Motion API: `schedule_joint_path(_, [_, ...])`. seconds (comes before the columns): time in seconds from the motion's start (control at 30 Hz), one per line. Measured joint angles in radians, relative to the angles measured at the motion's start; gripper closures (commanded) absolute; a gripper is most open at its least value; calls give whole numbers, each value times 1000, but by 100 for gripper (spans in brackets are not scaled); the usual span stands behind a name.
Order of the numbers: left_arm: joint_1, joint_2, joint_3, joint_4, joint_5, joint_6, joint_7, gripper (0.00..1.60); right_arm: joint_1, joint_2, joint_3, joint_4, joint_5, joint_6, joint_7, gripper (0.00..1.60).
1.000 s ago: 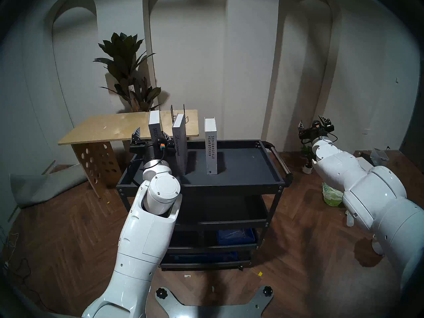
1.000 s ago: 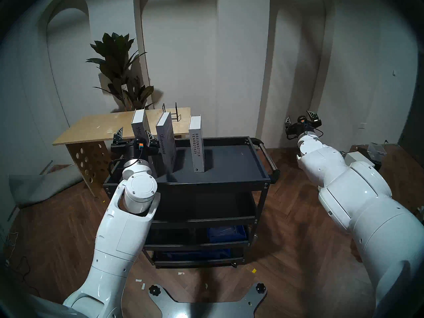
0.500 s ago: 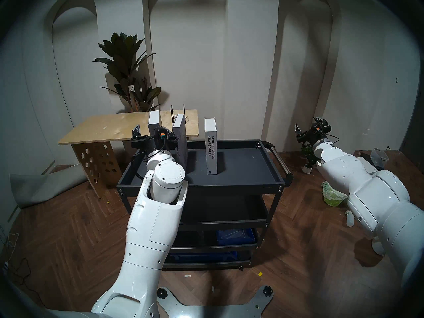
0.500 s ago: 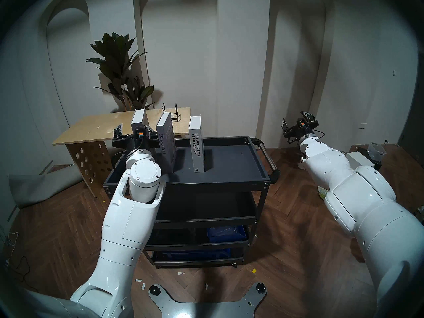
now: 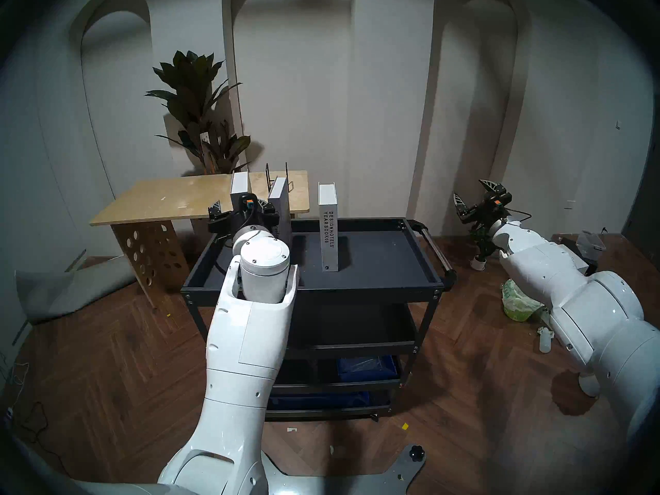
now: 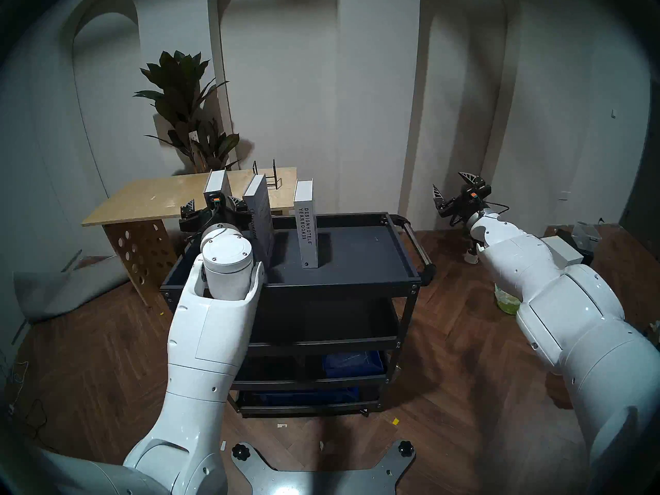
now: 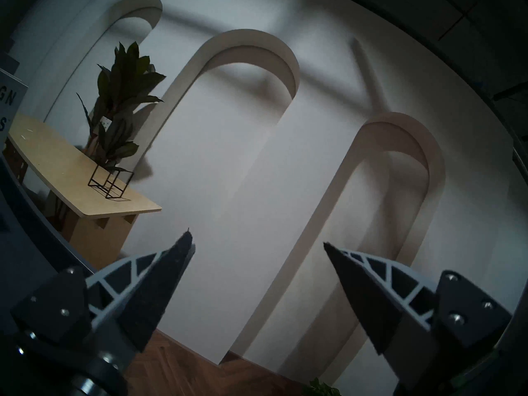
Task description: Sort the books onto the shelf by size, largest to the left
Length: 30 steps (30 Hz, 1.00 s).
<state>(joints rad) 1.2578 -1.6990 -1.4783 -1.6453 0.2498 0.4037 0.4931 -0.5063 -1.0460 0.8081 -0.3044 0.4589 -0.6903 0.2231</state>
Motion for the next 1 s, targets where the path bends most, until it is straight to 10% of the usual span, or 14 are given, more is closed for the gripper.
schedule_joint_path(0.23, [-14,-27,-31,0,-49,41,8,20,-19,29,20,-47,27,-24,87,0])
schedule_joint_path(0.3, [-17,-33,-40,-1,-63,53,10,60,-27,39,26,-64,38,-30,116,0])
schedule_joint_path(0.5, [-27,-46,-59,-2,-91,80,14,100,-51,62,42,-107,63,-38,178,0])
schedule_joint_path(0.53, [-28,-47,-60,-3,-93,82,14,160,-53,64,44,-110,65,-38,183,0])
schedule_joint_path(1.0, [-46,-28,-77,-13,-130,133,-29,160,-132,125,86,-259,144,-36,325,0])
